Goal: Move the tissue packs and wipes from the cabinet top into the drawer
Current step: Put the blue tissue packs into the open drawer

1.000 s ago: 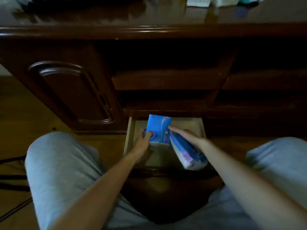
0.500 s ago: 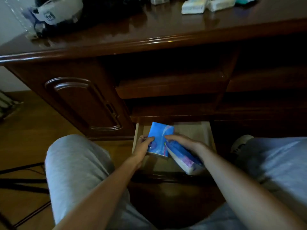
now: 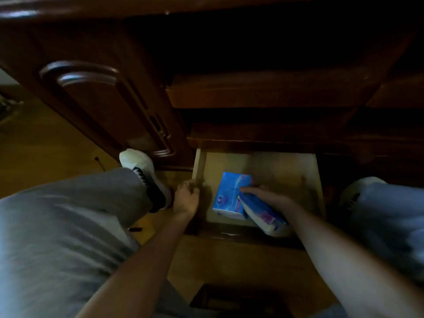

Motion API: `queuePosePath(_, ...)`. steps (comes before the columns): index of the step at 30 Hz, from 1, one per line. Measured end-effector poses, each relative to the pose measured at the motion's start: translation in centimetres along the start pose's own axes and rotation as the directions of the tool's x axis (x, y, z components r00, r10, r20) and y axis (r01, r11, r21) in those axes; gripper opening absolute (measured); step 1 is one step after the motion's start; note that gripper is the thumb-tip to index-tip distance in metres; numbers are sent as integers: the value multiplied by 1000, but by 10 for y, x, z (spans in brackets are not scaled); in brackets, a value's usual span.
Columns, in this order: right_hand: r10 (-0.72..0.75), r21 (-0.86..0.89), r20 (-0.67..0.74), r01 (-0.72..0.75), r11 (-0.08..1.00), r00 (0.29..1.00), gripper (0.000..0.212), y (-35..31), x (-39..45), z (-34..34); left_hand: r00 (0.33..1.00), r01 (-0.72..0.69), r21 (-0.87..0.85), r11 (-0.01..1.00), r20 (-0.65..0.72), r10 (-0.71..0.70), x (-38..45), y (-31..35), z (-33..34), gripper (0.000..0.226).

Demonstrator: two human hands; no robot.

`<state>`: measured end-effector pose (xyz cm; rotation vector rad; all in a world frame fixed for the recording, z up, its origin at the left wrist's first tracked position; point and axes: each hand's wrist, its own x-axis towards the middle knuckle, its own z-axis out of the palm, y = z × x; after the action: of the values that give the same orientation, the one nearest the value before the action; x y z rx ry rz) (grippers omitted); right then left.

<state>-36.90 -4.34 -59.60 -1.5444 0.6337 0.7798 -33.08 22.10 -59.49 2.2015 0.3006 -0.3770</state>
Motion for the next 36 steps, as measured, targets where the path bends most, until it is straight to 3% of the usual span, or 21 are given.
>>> queuePosePath(2, 10, -66, 43, -7, 998, 999, 64, -2, 18, 17, 999, 41, -70, 997, 11, -40, 4, -15, 4, 38)
queuePosePath(6, 49, -210, 150, -16, 977, 987, 83, -4, 48, 44, 997, -17, -90, 996, 71, 24, 3, -42, 4, 46)
queuePosePath(9, 69, -266, 177, -20, 964, 982, 84, -7, 70, 49, 990, 17, -213, 977, 143, 14, 4, -54, -4, 48)
queuePosePath(12, 32, -303, 158, 17, 953, 987, 76, -12, 86, 48, 989, 38, -215, 976, 149, -6, 6, -59, -7, 44)
queuePosePath(16, 58, -463, 191, 38, 886, 980, 51, -11, 94, 66, 996, 29, -86, 996, 88, -22, 5, -63, -2, 43)
queuePosePath(19, 32, -520, 205, 81, 850, 978, 67, -10, 95, 75, 997, 32, 13, 999, 72, -33, 2, -61, -3, 48)
queuePosePath(21, 69, -532, 221, 61, 845, 973, 77, -15, 94, 71, 990, 28, 83, 996, 133, -39, -2, -57, -3, 60)
queuePosePath(25, 62, -581, 239, 91, 809, 969, 70, -15, 89, 70, 983, -56, 410, 910, 183, -22, -7, -55, 7, 72)
queuePosePath(27, 8, -560, 240, 132, 818, 971, 62, -10, 87, 68, 981, -23, 412, 911, 187, -60, -3, -56, 9, 70)
queuePosePath(30, -34, -425, 127, 85, 901, 991, 96, -9, 82, 49, 975, 10, 382, 924, 200, -94, 0, -54, 7, 75)
queuePosePath(31, -49, -356, 68, 70, 932, 996, 98, -10, 81, 38, 977, 8, 389, 921, 192, -90, -1, -53, 6, 77)
queuePosePath(34, -94, -275, -16, 86, 957, 995, 79, -4, 74, 14, 981, 3, 404, 915, 175, -81, -3, -49, 7, 78)
queuePosePath(36, -156, -396, -26, 133, 909, 987, 78, 10, 69, 6, 982, 2, 397, 918, 174, -78, -4, -48, 6, 78)
